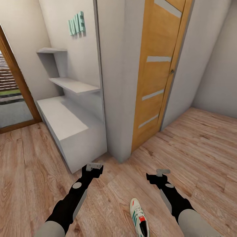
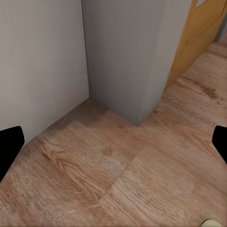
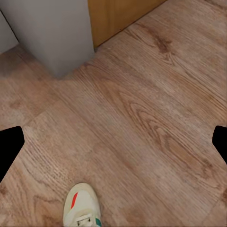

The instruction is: Pick up the two gym shoes and the two sandals from the corridor floor and place them onto the hallstand (shoe rack) in the corridor, making sure they are on the rack and not on the floor. Arrange them so the two gym shoes are next to each other and the two sandals are next to each other.

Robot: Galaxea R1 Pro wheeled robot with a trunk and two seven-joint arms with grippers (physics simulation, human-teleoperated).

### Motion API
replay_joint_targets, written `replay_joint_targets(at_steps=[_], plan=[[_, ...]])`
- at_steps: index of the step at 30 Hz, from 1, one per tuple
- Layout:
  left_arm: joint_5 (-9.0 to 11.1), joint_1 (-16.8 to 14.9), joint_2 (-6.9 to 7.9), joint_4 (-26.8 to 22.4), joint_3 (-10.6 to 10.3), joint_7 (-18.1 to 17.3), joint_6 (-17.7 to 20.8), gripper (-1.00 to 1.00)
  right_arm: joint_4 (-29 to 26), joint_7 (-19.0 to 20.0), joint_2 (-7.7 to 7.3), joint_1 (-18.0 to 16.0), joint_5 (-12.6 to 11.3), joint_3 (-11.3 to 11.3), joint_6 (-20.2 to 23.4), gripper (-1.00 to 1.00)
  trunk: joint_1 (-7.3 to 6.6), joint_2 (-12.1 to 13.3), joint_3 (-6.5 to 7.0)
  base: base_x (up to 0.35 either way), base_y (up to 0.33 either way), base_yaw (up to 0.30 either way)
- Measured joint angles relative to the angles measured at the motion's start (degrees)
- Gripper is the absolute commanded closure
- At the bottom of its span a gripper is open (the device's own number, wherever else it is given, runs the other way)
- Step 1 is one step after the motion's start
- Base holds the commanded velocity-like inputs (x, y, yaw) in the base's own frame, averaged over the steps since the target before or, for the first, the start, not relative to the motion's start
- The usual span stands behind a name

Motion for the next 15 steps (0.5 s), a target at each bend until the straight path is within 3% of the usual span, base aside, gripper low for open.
replay_joint_targets(at_steps=[4,7,10,15], plan=[[0.0,-0.01,0.01,-0.01,0.03,0.0,-0.01,-1.0,2.39,0.13,0.0,0.13,-0.01,0.02,-1.0,-1.0,0.88,-1.6,-0.72,0.0,0.0,0.0],[0.0,0.01,0.02,0.0,0.03,0.0,-0.05,-1.0,6.15,0.17,0.0,0.44,0.06,0.05,-4.39,-1.0,1.54,-2.81,-1.26,0.0,0.0,0.0],[0.0,0.02,0.03,0.01,0.06,0.0,-0.04,-1.0,9.7,0.18,-0.01,0.56,0.04,0.07,-11.5,-1.0,2.2,-4.01,-1.8,0.0,0.0,0.0],[0.0,0.0,0.03,0.0,0.07,0.0,-0.05,-1.0,12.62,0.19,-0.01,0.59,-0.13,0.06,-18.97,-1.0,3.3,-6.02,-2.69,0.0,0.0,0.0]])
